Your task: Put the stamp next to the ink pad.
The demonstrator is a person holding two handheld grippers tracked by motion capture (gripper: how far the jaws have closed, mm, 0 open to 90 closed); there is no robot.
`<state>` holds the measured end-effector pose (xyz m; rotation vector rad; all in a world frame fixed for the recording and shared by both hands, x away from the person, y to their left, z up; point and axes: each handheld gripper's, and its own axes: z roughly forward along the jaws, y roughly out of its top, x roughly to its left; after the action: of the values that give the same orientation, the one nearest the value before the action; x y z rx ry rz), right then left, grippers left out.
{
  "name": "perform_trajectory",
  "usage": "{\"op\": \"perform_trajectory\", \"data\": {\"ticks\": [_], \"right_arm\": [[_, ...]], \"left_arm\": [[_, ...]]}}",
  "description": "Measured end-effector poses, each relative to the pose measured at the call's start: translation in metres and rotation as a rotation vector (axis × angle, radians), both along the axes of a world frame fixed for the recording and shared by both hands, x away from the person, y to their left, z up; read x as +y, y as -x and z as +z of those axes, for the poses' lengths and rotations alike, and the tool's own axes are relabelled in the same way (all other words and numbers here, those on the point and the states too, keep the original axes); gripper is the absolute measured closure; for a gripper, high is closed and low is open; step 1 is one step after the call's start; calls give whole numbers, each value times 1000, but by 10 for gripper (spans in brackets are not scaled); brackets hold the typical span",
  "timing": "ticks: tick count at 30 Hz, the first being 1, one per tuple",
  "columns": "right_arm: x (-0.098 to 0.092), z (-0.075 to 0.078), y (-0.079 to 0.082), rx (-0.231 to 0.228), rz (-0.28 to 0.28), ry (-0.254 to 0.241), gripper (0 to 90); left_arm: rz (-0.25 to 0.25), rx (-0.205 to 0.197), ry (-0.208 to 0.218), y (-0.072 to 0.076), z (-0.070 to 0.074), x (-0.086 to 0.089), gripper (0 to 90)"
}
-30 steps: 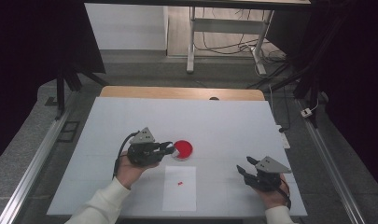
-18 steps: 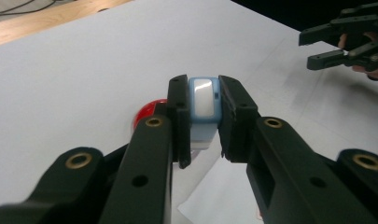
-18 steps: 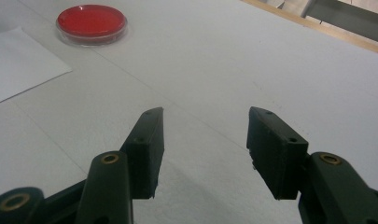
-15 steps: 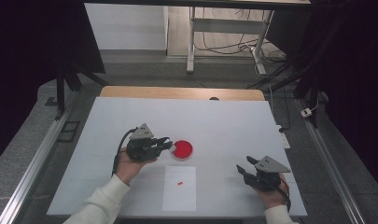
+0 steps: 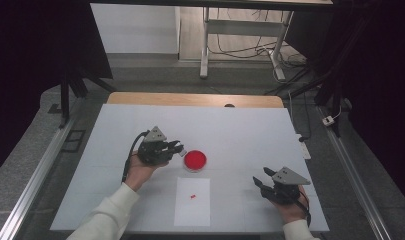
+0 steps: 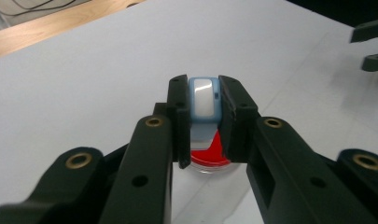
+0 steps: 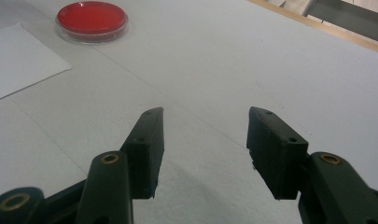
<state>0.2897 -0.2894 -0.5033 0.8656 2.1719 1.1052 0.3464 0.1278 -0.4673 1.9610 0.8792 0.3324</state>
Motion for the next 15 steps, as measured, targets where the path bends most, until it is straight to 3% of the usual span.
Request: {"op": "perform_trajectory", "data": {"ticks": [7,15], "right_arm": [[0,-1,0,0,-2,0,461],[0,-1,0,5,-3,7,461]], "left_arm": [[18,35,-38,-18,-12,-5,754],[56,37,-129,-27,-22,-8,753]]}}
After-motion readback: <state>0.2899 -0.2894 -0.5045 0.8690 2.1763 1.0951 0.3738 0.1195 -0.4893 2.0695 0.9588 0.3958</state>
